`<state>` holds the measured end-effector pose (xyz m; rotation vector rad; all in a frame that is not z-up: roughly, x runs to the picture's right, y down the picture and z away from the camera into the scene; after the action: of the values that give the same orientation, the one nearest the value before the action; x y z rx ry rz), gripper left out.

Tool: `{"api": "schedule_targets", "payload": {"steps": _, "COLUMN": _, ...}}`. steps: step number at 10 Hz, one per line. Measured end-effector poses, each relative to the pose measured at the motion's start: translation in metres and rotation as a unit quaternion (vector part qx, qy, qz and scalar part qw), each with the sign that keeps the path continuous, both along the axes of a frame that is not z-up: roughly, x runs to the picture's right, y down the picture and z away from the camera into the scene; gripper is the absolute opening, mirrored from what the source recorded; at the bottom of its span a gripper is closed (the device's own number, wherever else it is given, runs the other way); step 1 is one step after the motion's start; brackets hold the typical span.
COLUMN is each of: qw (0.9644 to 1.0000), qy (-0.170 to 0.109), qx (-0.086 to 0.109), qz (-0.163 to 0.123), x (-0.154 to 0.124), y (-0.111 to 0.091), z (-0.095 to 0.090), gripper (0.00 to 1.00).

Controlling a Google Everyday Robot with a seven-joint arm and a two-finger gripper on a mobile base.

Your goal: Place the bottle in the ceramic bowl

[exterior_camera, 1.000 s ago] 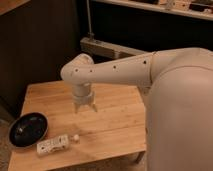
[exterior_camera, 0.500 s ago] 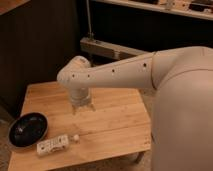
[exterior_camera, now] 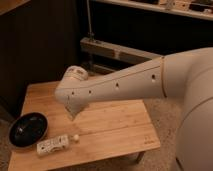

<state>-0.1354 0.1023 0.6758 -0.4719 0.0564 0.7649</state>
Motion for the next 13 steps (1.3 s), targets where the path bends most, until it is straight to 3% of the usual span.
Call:
{"api": "schedule_targets", "payload": {"steps": 1, "qw": 0.9991, "qy": -0.022, "qx": 0.009, "qz": -0.035, "x": -0.005, "y": 0.003, "z": -0.003, "gripper": 0.65}}
{"api": "schedule_targets", "payload": {"steps": 2, "qw": 0.9983, "qy": -0.03, "qx": 0.013, "qz": -0.049, "x": -0.005, "y": 0.003, "z": -0.003, "gripper": 0.65}}
{"api": "schedule_targets", "payload": {"steps": 7, "qw": 0.998, "qy": -0.034, "qx": 0.015, "qz": -0.052, "x": -0.006, "y": 0.003, "z": -0.003, "gripper": 0.65}}
{"api": "schedule_targets", "payload": {"steps": 8, "qw": 0.9965, "qy": -0.054, "qx": 0.02, "qz": -0.059, "x": -0.007, "y": 0.001, "z": 0.002, "gripper": 0.65}}
{"api": "schedule_targets", "payload": {"steps": 9, "qw": 0.9926, "qy": -0.085, "qx": 0.035, "qz": -0.079, "x": -0.008, "y": -0.001, "z": 0.006, "gripper": 0.65}}
{"api": "schedule_targets", "payload": {"steps": 10, "qw": 0.9862, "qy": -0.12, "qx": 0.051, "qz": -0.102, "x": -0.01, "y": -0.004, "z": 0.009, "gripper": 0.65}}
{"api": "schedule_targets", "payload": {"steps": 11, "qw": 0.973, "qy": -0.175, "qx": 0.08, "qz": -0.128, "x": -0.007, "y": -0.009, "z": 0.015, "gripper": 0.65}}
{"api": "schedule_targets", "payload": {"steps": 13, "qw": 0.9577, "qy": -0.229, "qx": 0.097, "qz": -0.144, "x": 0.0, "y": -0.017, "z": 0.026, "gripper": 0.65}}
